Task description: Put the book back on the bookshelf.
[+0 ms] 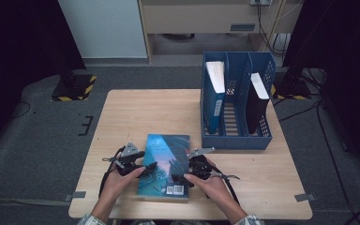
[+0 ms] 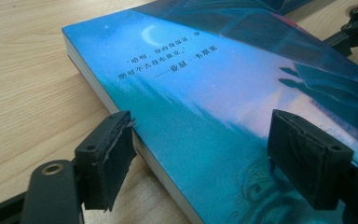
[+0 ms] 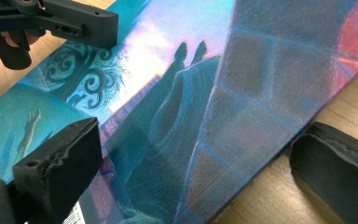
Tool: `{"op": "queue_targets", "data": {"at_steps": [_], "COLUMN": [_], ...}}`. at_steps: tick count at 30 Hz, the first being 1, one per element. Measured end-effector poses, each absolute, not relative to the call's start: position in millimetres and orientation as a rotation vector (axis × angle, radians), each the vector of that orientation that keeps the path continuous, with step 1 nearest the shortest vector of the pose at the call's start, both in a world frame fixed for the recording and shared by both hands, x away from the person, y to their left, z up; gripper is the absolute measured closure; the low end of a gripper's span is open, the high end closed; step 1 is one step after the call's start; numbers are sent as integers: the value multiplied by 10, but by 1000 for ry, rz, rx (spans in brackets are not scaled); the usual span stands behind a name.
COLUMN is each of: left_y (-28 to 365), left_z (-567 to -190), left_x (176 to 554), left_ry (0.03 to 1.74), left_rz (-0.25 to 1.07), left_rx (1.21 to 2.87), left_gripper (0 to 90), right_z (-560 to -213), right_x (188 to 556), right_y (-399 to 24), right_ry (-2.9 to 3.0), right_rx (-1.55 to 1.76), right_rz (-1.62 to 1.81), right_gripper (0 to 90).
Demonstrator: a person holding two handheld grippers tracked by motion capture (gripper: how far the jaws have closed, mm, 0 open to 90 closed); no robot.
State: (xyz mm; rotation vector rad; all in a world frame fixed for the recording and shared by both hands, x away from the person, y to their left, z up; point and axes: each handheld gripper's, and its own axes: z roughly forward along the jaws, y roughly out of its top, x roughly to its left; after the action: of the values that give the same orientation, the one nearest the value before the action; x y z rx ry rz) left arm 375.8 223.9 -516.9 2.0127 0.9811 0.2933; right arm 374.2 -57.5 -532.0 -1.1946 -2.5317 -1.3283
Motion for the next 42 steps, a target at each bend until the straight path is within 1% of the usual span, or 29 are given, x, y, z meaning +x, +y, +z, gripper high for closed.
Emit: {"op": "queue_targets", "data": {"at_steps": [1, 6, 9, 13, 14, 17, 20, 23, 25, 28, 30, 33, 36, 38, 42], "left_y": [2236, 2252, 2276, 2296, 2295, 2298, 2276, 2266, 2253, 2258, 2282, 2297, 2313, 2319, 2330], "left_z": [-5171, -5192, -5203, -5251, -5257, -5260, -5276, -5260, -5232, -5203, -5186, -5167, -5145, -5126, -5098], "left_x": [3759, 3777, 3787, 3809, 3807, 3815, 3818, 3818, 3818, 3810, 3807, 3801, 3796, 3792, 3788], "left_ry": [985, 1043, 1045, 1062, 1065, 1059, 1064, 1056, 1053, 1058, 1063, 1077, 1085, 1090, 1098], "left_rz": [294, 251, 213, 108, 101, 101, 91, 106, 119, 143, 155, 173, 191, 204, 219], "left_rx": [2013, 2003, 1999, 1972, 1969, 1973, 1968, 1985, 2006, 2008, 2003, 1985, 1980, 1977, 1971], "left_gripper": [218, 133, 134, 129, 116, 113, 80, 74, 79, 111, 172, 236, 300, 358, 427], "right_z": [-5322, -5325, -5331, -5331, -5332, -5330, -5330, -5329, -5322, -5293, -5251, -5195, -5171, -5165, -5143], "right_x": [3746, 3755, 3757, 3763, 3764, 3769, 3779, 3789, 3794, 3816, 3802, 3805, 3808, 3818, 3848], "right_y": [-574, -576, -589, -591, -589, -589, -580, -568, -566, -577, -564, -550, -538, -527, -512], "right_ry": [-2527, -2518, -2512, -2511, -2512, -2516, -2520, -2525, -2519, -2499, -2530, -2548, -2567, -2578, -2579], "right_rx": [-1197, -1207, -1206, -1202, -1201, -1199, -1200, -1204, -1214, -1250, -1255, -1261, -1259, -1257, -1257], "right_rz": [-1329, -1335, -1347, -1349, -1350, -1348, -1348, -1348, -1342, -1331, -1344, -1359, -1358, -1352, -1342], "right_gripper": [10, 20, 27, 30, 29, 30, 26, 26, 54, 105, 126, 159, 170, 176, 199]}}
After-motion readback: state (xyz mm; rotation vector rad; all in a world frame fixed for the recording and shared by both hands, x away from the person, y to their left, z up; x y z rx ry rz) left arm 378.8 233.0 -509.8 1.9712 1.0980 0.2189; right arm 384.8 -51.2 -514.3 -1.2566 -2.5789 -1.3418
